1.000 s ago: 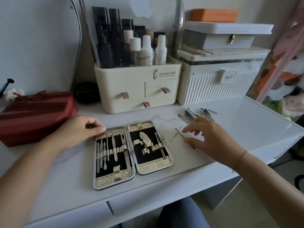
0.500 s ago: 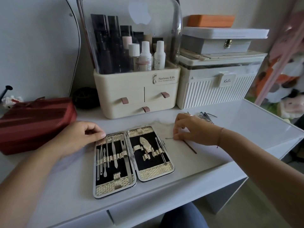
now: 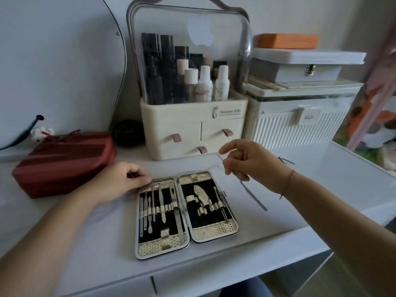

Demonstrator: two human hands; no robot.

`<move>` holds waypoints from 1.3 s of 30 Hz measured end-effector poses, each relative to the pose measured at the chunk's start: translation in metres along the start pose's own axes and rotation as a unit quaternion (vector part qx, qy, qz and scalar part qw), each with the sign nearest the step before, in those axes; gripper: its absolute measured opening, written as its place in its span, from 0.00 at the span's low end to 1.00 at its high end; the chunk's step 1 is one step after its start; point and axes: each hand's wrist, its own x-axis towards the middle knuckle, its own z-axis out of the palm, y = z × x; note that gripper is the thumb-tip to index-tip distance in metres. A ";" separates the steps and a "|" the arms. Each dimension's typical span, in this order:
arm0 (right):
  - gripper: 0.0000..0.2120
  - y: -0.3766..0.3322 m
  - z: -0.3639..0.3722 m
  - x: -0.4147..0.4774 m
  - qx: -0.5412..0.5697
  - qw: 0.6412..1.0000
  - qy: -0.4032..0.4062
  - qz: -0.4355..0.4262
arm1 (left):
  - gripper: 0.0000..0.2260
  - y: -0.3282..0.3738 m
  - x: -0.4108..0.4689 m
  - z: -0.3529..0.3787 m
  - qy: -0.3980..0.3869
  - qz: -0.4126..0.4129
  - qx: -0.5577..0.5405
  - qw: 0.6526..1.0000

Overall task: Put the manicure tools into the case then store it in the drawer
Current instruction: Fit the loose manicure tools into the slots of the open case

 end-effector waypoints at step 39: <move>0.03 0.012 0.026 0.014 -0.020 0.992 0.007 0.126 | 0.02 -0.007 0.005 -0.001 -0.008 0.004 0.007 1.000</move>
